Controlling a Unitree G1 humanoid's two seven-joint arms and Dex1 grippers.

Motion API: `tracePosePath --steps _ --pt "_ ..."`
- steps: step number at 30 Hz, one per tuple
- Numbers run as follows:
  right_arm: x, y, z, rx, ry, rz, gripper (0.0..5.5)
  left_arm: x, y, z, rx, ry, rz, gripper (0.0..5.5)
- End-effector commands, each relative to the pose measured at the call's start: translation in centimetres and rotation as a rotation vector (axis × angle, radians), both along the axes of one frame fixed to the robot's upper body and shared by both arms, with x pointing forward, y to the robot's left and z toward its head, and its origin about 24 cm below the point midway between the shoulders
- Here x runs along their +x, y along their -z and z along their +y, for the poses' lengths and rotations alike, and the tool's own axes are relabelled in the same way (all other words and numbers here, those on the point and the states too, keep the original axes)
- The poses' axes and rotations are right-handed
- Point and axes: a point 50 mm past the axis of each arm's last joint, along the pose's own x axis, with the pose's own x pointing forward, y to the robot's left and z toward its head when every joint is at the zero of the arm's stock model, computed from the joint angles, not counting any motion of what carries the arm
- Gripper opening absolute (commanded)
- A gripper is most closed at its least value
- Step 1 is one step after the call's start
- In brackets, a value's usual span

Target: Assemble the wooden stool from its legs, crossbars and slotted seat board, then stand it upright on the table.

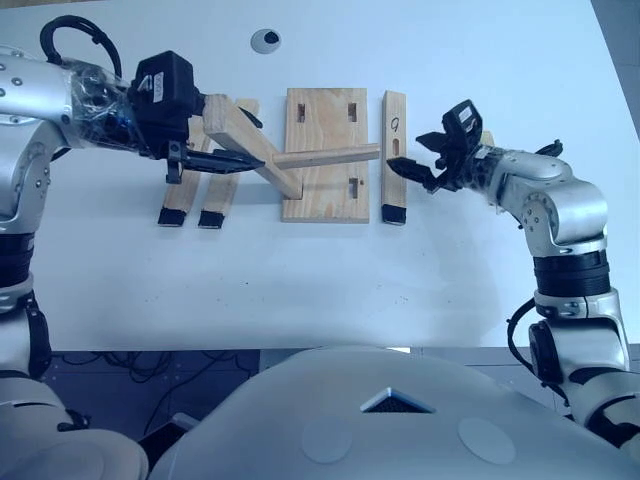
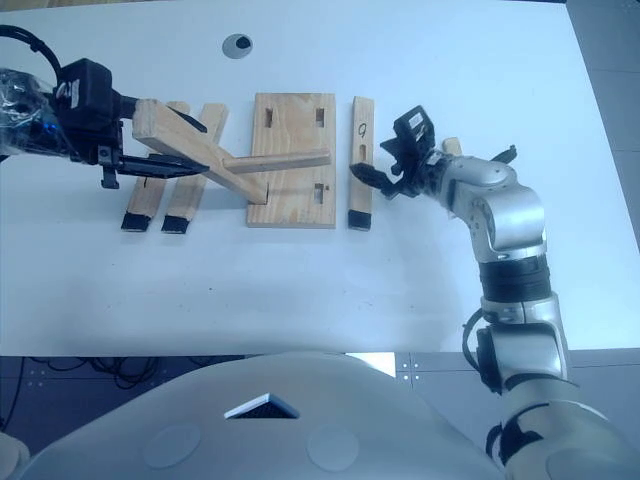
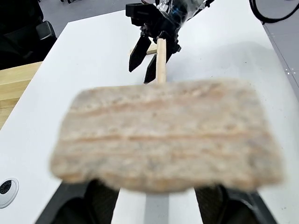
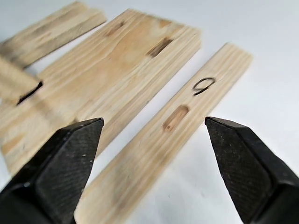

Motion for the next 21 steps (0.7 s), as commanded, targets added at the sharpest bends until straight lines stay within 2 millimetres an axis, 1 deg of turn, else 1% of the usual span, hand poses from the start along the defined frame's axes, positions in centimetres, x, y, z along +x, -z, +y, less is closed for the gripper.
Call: tracePosePath --steps 1,4,6,10,12,13,15,17,19,21 --pt "1.1 -0.7 -0.4 0.023 0.075 -0.023 4.00 0.0 2.9 0.4 -0.064 -0.136 0.123 2.69" --pt "1.2 -0.6 -0.6 0.020 0.086 -0.022 4.00 0.4 1.4 0.3 -0.145 -0.151 0.075 3.02" --pt "1.3 -0.6 -0.6 0.019 0.088 -0.024 4.00 0.6 1.5 1.0 -0.118 -0.192 0.061 3.02" --pt "1.5 -0.7 -1.1 0.010 0.126 -0.039 4.00 0.9 2.7 3.8 0.016 -0.423 0.004 3.02" --pt "1.6 -0.8 -1.6 0.001 0.173 -0.062 4.00 0.8 3.5 4.7 0.053 -0.536 -0.035 3.02" --pt "1.8 -0.9 -1.9 0.002 0.204 -0.075 4.00 0.7 3.7 4.9 0.040 -0.589 -0.053 3.02" --pt "2.4 -1.4 -2.7 0.004 0.309 -0.124 4.00 0.7 3.8 5.2 -0.050 -0.733 -0.075 3.02" --pt "2.7 -1.6 -4.0 -0.015 0.433 -0.176 4.00 0.8 4.4 5.4 -0.124 -0.868 -0.071 3.02" --pt "2.9 -1.6 -4.9 -0.055 0.525 -0.222 4.00 1.0 5.5 5.7 -0.119 -0.977 -0.060 3.02" --pt "2.8 -1.4 -5.4 -0.065 0.586 -0.240 4.00 1.3 7.0 5.9 -0.065 -1.060 -0.049 3.02"
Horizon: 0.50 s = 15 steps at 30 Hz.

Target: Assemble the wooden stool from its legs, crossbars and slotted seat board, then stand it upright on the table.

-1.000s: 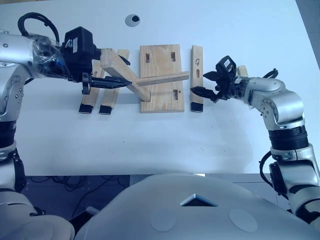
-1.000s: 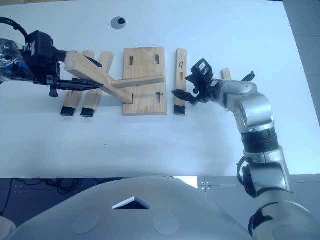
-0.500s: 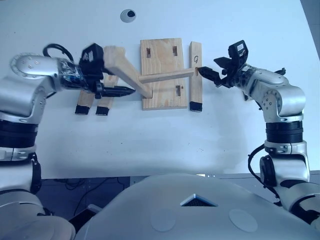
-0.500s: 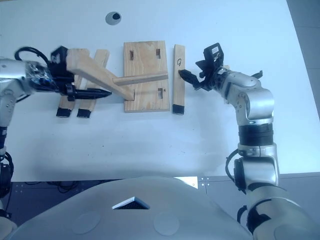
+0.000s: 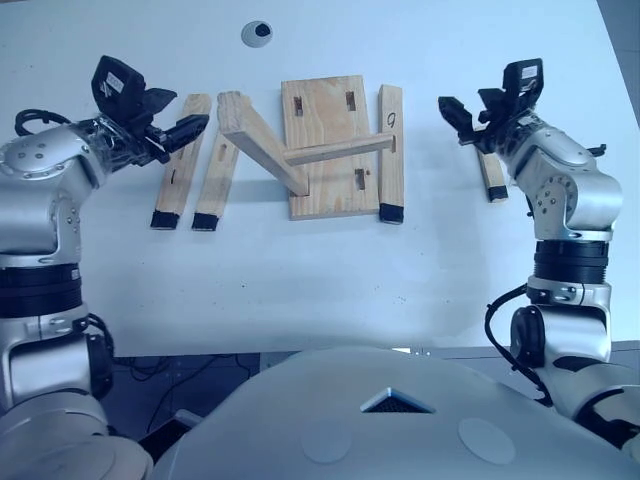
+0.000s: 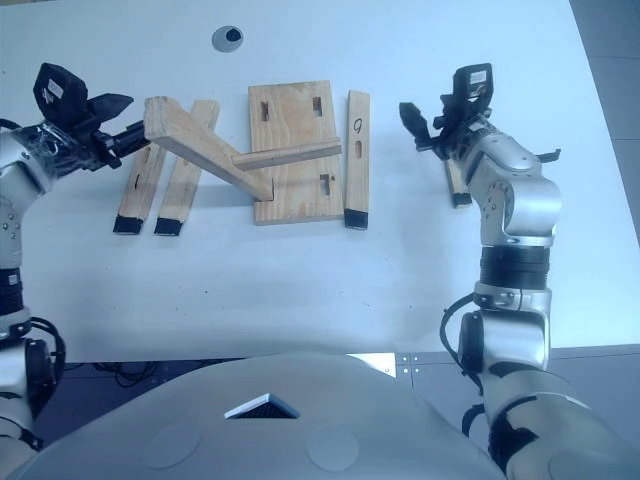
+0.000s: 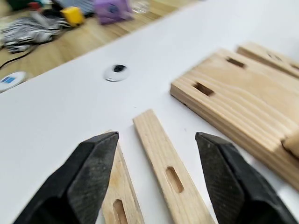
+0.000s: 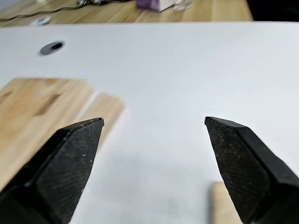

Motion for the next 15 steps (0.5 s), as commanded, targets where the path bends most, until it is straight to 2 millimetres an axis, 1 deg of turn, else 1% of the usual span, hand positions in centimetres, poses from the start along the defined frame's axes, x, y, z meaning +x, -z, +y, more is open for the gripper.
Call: tracePosePath --steps 1,5,8,12,15 --pt "0.2 -0.1 -0.6 -0.018 0.110 -0.052 4.00 0.4 2.5 0.6 0.065 -0.156 0.065 3.02" --pt "0.6 -0.5 -0.5 -0.038 0.137 -0.098 4.00 0.1 4.2 0.9 0.103 -0.193 0.125 3.02" --pt "0.7 -0.4 -0.7 -0.036 0.151 -0.104 4.00 -0.2 5.4 1.4 0.124 -0.205 0.164 3.02" --pt "0.8 -0.4 -0.4 -0.033 0.137 -0.104 4.00 -0.8 5.7 2.5 0.112 -0.243 0.166 3.02" --pt "0.5 0.1 -0.2 -0.036 0.121 -0.083 4.00 -0.6 5.5 2.4 0.094 -0.247 0.144 3.02"
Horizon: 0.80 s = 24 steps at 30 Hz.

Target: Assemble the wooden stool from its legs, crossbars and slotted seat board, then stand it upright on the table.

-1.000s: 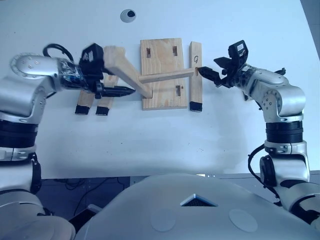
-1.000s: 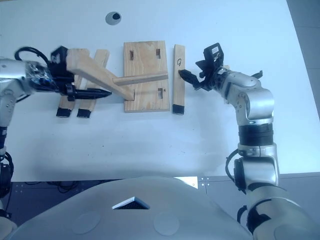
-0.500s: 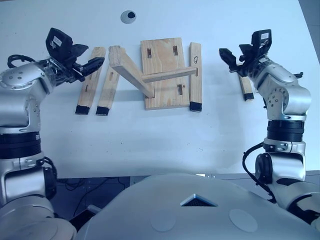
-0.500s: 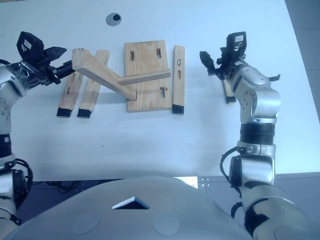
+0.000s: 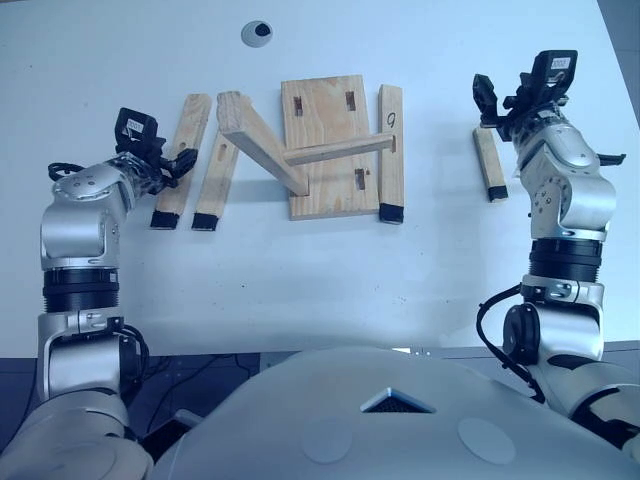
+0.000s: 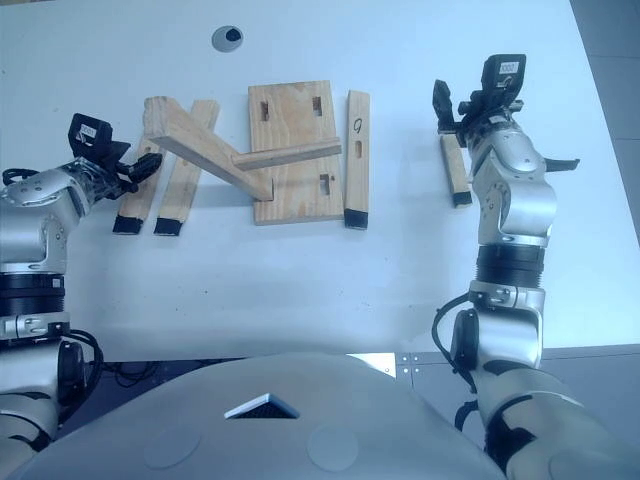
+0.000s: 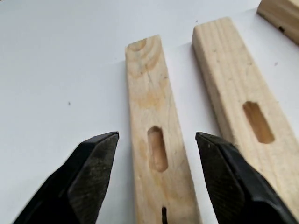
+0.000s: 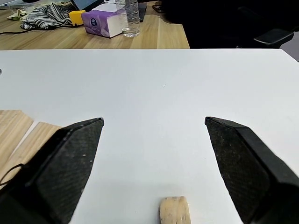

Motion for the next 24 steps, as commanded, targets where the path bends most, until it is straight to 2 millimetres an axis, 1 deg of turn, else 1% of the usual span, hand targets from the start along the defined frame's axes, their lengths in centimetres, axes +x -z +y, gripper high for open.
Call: tracePosePath --steps 1,3,5,8,12,13,16,18,19,22,24 --pt "0.1 0.2 0.7 0.004 -0.034 0.011 4.00 0.4 -0.6 0.0 -0.018 -0.009 -0.043 3.02" --pt "0.2 0.1 1.1 0.002 -0.064 0.014 4.00 0.9 -1.3 -0.4 -0.046 -0.001 -0.069 3.02" --pt "0.3 -0.1 1.2 0.013 -0.054 -0.005 4.00 1.1 -1.7 -0.6 -0.048 0.004 -0.085 3.02" --pt "0.6 -0.6 0.2 0.020 0.014 -0.037 4.00 1.3 -2.3 -1.1 -0.067 0.017 -0.098 3.02" --pt "0.9 -1.1 -0.2 0.015 0.053 -0.068 4.00 1.7 -3.0 -1.4 -0.061 0.028 -0.116 3.02" --pt "1.0 -1.3 -0.5 0.014 0.073 -0.082 4.00 1.8 -3.3 -1.7 -0.070 0.037 -0.124 3.02" --pt "1.2 -2.4 -2.6 0.003 0.183 -0.134 4.00 2.4 -4.1 -2.7 -0.090 0.056 -0.161 3.02" --pt "1.4 -3.3 -3.9 0.006 0.250 -0.169 4.00 2.8 -4.3 -3.3 -0.107 0.055 -0.178 3.02" --pt "1.6 -3.6 -4.2 0.009 0.264 -0.180 4.00 2.9 -4.3 -3.6 -0.113 0.054 -0.182 3.02" --pt "1.6 -3.7 -4.1 0.011 0.253 -0.179 4.00 2.9 -4.0 -3.8 -0.116 0.048 -0.180 3.02" --pt "1.6 -3.1 -3.3 0.020 0.220 -0.158 4.00 2.9 -3.7 -3.7 -0.115 0.038 -0.176 3.02"
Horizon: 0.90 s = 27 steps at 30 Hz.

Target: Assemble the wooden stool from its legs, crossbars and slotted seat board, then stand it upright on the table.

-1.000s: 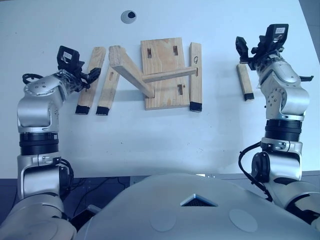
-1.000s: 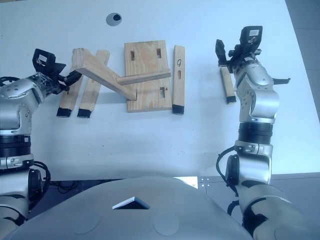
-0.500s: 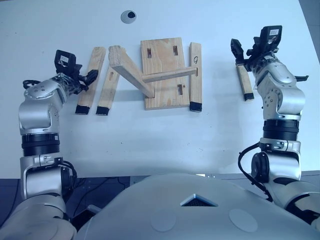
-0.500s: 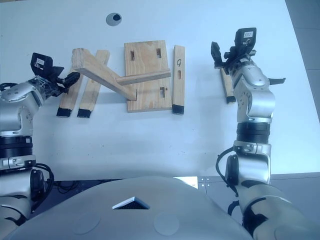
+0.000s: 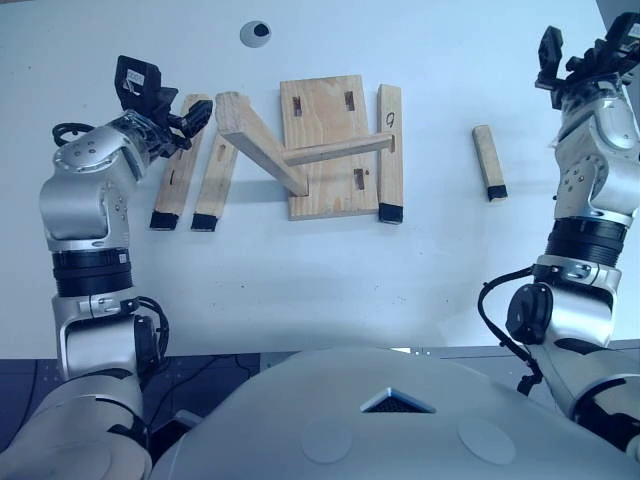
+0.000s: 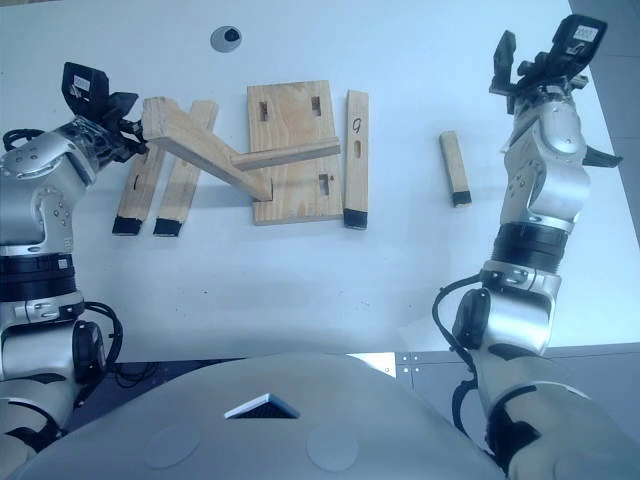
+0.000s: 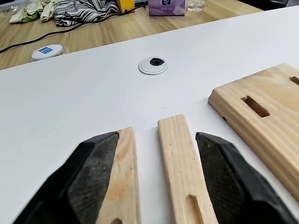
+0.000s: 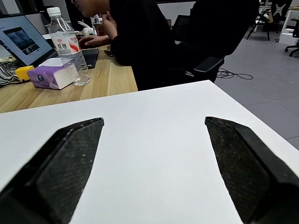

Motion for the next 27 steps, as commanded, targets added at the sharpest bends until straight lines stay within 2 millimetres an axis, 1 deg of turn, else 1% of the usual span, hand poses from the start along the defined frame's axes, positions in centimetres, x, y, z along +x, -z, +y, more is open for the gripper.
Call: tracePosePath --steps 1,4,7,8,10,15,22,27 --pt "0.2 0.3 0.9 -0.005 -0.049 0.022 4.00 0.1 0.2 0.1 0.003 -0.021 0.006 3.02" --pt "0.1 0.8 1.7 0.001 -0.080 0.035 4.00 0.5 -0.7 1.1 0.011 -0.071 -0.031 3.02" --pt "0.0 1.1 2.0 0.005 -0.092 0.045 4.00 1.0 -1.7 3.0 0.024 -0.158 -0.067 3.02" --pt "0.1 1.3 2.2 0.007 -0.097 0.048 4.00 1.0 -1.5 3.5 0.033 -0.176 -0.055 3.02" --pt "0.0 1.4 2.5 0.012 -0.107 0.053 4.00 1.0 -1.0 3.8 0.046 -0.182 -0.027 3.02" --pt "0.0 1.7 3.5 0.011 -0.168 0.070 4.00 0.9 -0.1 3.2 0.035 -0.156 -0.002 3.02" --pt "-0.8 3.1 6.1 0.021 -0.298 0.130 4.00 0.7 0.6 2.5 0.042 -0.111 0.028 3.02" --pt "-1.1 3.4 6.5 0.023 -0.315 0.145 4.00 0.5 0.7 2.5 0.056 -0.096 0.043 3.02"
